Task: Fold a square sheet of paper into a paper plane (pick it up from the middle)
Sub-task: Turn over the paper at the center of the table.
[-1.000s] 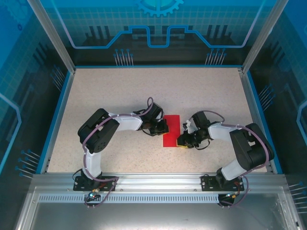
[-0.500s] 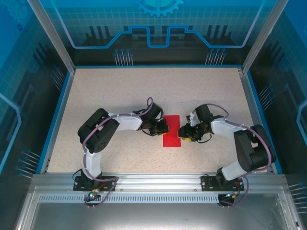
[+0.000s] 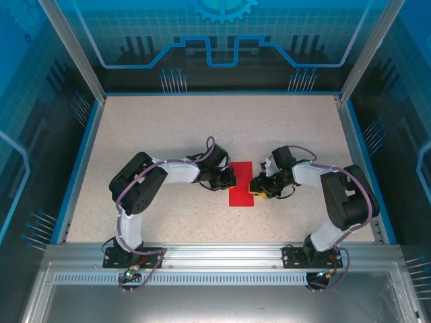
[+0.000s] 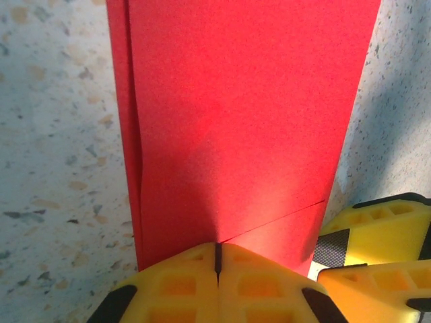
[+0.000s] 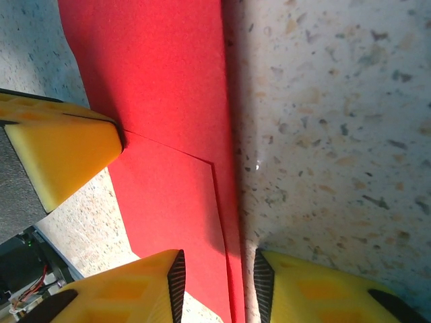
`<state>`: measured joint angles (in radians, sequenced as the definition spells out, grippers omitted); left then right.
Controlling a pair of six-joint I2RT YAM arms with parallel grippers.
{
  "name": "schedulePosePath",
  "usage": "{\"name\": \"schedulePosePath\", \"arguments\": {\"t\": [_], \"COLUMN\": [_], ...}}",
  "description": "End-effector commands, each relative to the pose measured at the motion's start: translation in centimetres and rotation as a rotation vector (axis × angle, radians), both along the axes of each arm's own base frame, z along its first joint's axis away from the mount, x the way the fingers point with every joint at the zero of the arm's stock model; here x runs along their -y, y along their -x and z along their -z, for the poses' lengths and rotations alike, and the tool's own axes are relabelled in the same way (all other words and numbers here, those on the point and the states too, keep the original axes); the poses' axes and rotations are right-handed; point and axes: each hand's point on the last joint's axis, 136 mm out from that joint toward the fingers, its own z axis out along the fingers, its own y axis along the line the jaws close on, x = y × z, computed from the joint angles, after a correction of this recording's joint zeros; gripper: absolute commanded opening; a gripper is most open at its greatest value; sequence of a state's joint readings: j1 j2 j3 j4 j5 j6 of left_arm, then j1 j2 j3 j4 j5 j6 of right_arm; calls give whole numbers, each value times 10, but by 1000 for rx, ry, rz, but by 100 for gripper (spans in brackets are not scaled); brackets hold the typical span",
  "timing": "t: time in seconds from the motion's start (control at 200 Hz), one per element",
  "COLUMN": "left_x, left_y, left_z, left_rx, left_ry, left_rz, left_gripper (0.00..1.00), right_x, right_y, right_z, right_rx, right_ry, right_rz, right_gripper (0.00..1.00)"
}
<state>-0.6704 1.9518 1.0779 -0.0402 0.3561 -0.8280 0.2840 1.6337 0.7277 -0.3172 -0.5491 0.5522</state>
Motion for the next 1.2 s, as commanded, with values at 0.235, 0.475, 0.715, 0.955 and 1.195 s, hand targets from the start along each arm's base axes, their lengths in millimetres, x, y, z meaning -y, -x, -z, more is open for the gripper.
{"name": "schedulePosePath", "arguments": {"t": [0.235,0.475,0.715,0.955,1.195], "left_x": [-1,-2,0,-9,-62], "left_y": [0,-2,-5,-12,-14], "left_z": [3,1,-8,-45,-89], "left_rx": [-15,-9,9,117,301], "left_ry": [-8,-10,9,27,-75], "left_rz": [11,5,-7,-61,-231], "left_gripper": [0,0,0,0,20], "right_x": [-23,-21,-19,-17,12], "right_y": [0,-2,0,-3,-4], "right_z": [-12,-11,-6,-22,-65], "right_rx": [5,10,3,41,139], "right_ry": [-126,-123,-124,-124,118], "right_rz": [-35,-27,-31,-51,-79], "right_gripper": [33,33,25,10,8]}}
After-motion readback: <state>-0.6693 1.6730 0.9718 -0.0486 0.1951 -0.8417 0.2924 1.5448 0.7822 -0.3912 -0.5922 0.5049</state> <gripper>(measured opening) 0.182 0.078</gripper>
